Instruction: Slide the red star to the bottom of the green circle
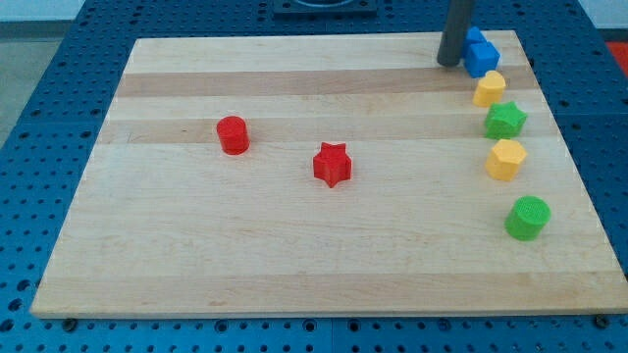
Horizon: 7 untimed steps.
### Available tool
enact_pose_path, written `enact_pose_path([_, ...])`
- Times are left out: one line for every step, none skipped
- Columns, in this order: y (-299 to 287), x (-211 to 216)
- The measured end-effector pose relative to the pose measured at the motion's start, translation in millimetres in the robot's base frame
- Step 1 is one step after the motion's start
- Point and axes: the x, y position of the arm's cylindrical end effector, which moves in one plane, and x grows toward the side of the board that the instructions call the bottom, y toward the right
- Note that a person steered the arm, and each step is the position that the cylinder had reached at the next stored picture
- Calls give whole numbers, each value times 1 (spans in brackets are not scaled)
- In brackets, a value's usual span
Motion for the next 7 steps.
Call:
enact_pose_path([4, 0])
enact_pose_path([21, 0])
enact_pose_path([22, 1])
enact_pose_path([-31, 42])
enact_pose_path([-117, 113])
enact_pose_path([-189, 145])
enact_pose_path([-205, 186])
